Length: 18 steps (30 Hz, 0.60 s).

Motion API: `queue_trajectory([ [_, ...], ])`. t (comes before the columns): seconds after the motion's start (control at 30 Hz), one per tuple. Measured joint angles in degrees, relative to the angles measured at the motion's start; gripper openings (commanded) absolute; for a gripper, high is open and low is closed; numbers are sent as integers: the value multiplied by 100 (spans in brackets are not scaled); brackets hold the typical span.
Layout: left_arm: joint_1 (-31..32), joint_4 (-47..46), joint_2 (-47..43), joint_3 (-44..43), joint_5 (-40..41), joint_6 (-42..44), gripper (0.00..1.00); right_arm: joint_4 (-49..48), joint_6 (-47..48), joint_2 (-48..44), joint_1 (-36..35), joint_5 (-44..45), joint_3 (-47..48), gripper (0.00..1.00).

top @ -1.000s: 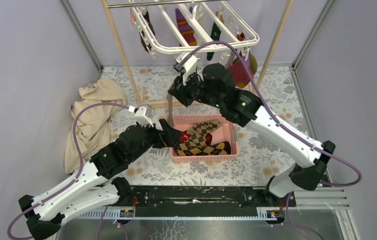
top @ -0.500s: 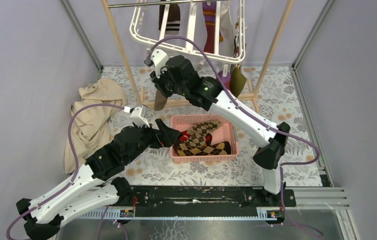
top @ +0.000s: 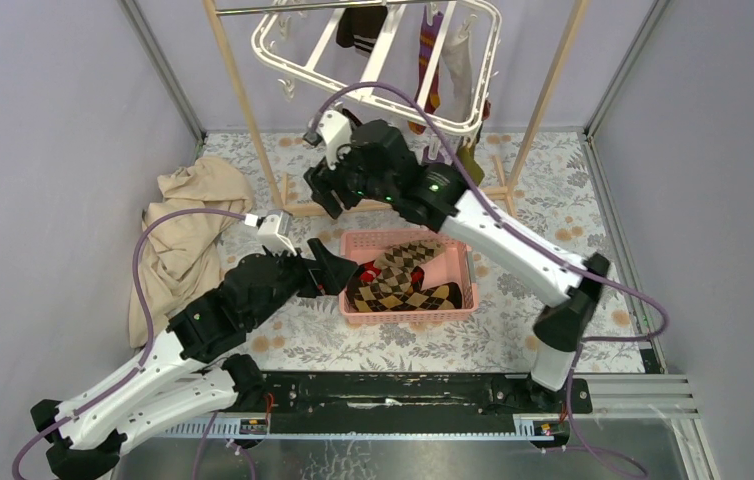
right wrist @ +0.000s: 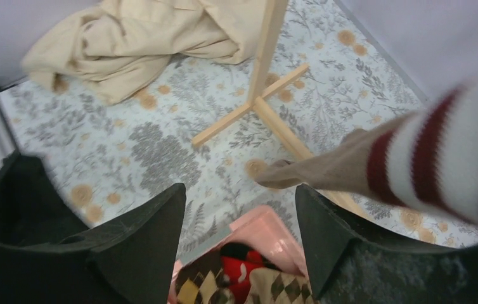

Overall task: Remove the socks clipped to the hanger
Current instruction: Adjust the hanger on the clothesline.

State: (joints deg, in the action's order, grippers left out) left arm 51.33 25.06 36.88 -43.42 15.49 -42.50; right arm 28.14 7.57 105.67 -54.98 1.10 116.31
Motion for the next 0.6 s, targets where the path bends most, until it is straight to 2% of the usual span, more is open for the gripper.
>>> queue_trajectory([
  [0.2,0,24,59,2,-2,0,99,-396,-236,-1655,-4,-544,-1252,76],
  [0.33,0,22,153,0,-4,0,99,-588,-367,-2693,-9,-503,-1788,78],
  [0.5,0,-2,299,2,-7,0,99,-564,-538,-3637,15,258,-2435,80],
  [0.6,0,-33,378,2,-13,0,99,-442,-732,-3930,273,693,-2660,82],
])
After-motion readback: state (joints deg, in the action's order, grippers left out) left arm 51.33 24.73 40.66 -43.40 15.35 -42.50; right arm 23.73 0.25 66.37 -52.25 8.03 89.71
